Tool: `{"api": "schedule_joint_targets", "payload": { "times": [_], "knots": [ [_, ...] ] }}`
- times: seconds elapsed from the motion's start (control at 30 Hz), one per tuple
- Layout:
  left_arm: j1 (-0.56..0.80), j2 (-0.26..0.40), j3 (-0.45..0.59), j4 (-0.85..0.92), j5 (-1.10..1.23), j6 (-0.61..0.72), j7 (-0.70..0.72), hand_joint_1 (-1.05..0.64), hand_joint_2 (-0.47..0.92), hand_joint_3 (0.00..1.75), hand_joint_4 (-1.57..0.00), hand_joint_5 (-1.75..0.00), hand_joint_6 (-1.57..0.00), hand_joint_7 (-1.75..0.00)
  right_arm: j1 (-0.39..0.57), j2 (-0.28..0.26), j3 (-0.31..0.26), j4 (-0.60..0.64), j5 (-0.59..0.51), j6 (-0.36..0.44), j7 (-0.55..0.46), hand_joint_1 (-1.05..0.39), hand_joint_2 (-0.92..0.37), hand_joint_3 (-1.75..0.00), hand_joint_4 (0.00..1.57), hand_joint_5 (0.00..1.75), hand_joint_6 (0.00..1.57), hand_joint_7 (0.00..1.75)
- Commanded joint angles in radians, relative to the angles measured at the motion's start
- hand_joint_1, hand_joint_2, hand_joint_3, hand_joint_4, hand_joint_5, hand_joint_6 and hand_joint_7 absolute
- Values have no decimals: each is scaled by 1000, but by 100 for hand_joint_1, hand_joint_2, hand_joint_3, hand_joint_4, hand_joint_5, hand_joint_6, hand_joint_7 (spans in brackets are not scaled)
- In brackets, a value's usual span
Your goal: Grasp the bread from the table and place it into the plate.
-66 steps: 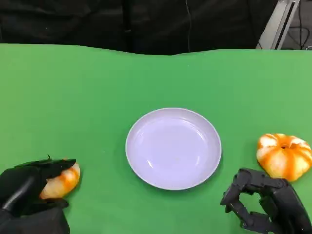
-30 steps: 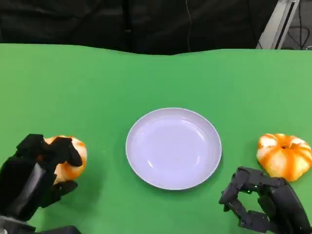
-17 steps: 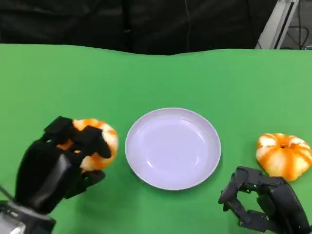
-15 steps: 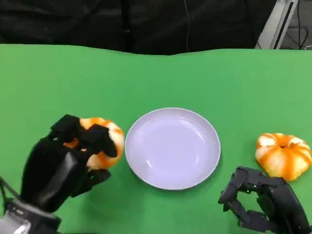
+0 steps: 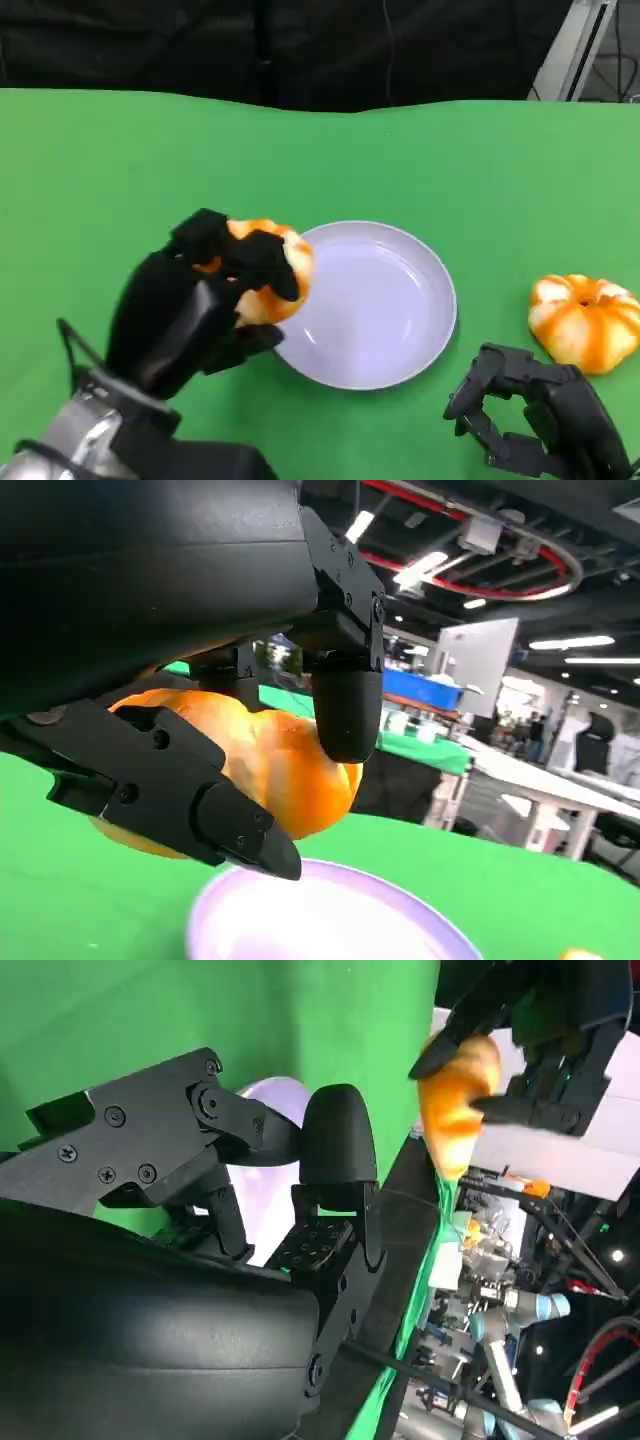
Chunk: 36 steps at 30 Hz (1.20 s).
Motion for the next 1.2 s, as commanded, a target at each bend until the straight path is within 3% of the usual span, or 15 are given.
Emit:
{"api": "schedule_joint_targets", "payload": {
  "times": [0.03, 0.5, 0.8, 0.9, 1.2],
  "knots": [
    [-68, -43, -28, 81, -27, -36, -10, -5, 74, 0, -65, -175, -53, -175, -1, -4, -3, -5, 8, -4, -5, -21, -69, -80, 75, 157, 79, 129],
    [-248, -136, -108, 343, -62, -78, -95, -7, 77, 1, -57, -175, -49, -175, -1, -6, -2, 4, -25, -12, -38, -24, -68, -82, 79, 153, 82, 123],
    [-277, -148, -112, 381, -98, -73, -147, -7, 78, 1, -52, -175, -46, -175, 7, 2, 10, -1, -31, -19, -57, -23, -67, -83, 80, 155, 84, 122],
    [-362, -184, -93, 514, -204, -140, -220, -7, 81, 2, -52, -175, -49, -170, 5, 21, 4, 12, -41, -59, -84, -25, -66, -84, 81, 156, 81, 129],
    [-418, -181, -93, 620, -239, -188, -261, -8, 81, 1, -51, -175, -52, -164, 4, 18, 9, 15, -58, -68, -101, -25, -67, -83, 81, 155, 79, 132]
  ]
}}
